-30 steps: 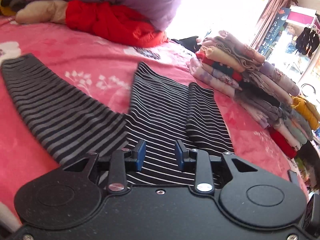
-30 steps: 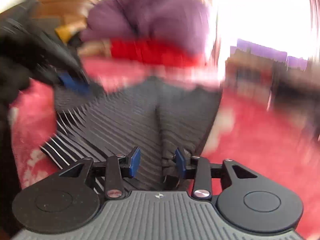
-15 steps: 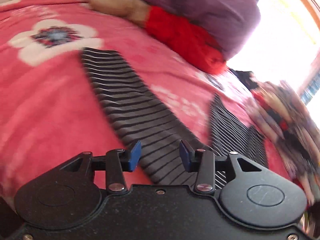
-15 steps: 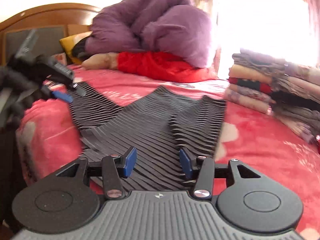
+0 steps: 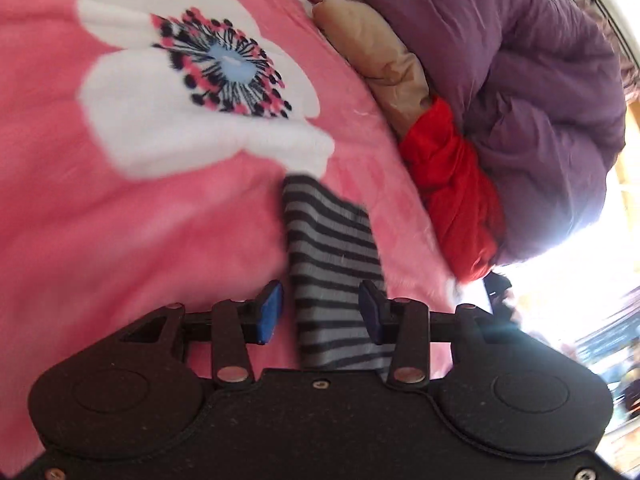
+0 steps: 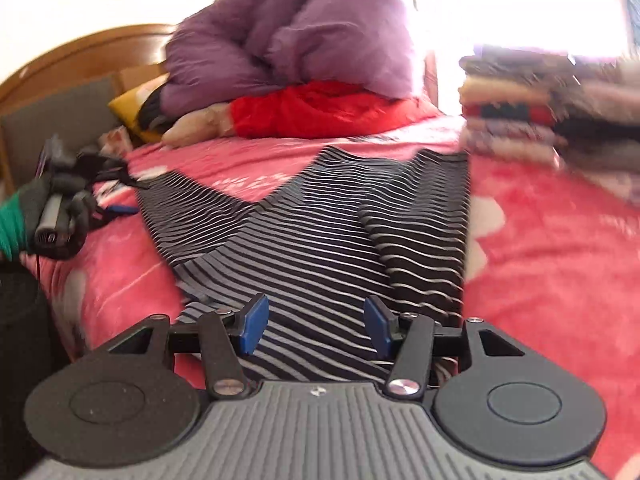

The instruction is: Fold clothes

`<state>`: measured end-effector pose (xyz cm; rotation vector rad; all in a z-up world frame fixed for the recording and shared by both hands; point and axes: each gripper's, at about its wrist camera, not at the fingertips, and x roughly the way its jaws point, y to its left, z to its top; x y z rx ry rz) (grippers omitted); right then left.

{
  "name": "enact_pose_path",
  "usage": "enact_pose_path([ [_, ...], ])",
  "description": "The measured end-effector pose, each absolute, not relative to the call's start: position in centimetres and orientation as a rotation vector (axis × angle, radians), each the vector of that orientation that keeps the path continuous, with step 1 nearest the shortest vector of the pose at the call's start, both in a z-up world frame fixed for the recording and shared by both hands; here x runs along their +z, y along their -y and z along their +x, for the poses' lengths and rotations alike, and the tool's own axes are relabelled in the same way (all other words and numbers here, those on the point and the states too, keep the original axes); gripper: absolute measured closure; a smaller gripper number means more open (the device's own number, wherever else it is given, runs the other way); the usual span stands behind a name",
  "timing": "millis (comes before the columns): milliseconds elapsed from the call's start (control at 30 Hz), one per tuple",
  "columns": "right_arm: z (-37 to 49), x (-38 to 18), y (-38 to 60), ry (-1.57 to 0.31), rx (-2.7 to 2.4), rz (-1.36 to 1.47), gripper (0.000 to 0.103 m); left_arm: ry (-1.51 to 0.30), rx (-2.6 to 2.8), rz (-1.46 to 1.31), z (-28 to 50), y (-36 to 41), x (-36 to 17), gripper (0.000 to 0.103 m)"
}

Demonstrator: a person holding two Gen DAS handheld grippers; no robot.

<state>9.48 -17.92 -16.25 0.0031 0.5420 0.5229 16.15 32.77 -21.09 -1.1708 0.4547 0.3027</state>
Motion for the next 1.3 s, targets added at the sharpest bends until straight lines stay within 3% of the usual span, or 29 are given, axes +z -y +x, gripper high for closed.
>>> enact_pose_path([
  [133, 10.8, -16.8, 19.4, -0.550, 0.481, 0.071, 0.049, -0.458, 0.267, -1.231, 17.8, -34.8, -22.2, 0.078],
  [300, 11.9, -17.1, 19.9, -0.546, 0.472, 0.084, 0.049, -0.476, 0.208, -1.201, 19.5, -35.8, -22.5, 0.082],
  [500, 13.1, -16.9, 19.5, -0.507, 0.457, 0.042, 0.049, -0.478, 0.187, -1.095, 20.5, -35.5, -21.6, 0.099],
  [933, 15.6, -16.2, 23.2, -0.503, 0.484, 0.278, 0.052, -0.400, 0.054, -0.733, 22.2, -21.1, -10.8, 0.100],
  [1300, 18.1, -16.3, 29.9, -0.543, 0.521, 0.622, 0.052, -0.447, -0.072, -0.457, 24.8, -4.1, -6.6, 0.100],
])
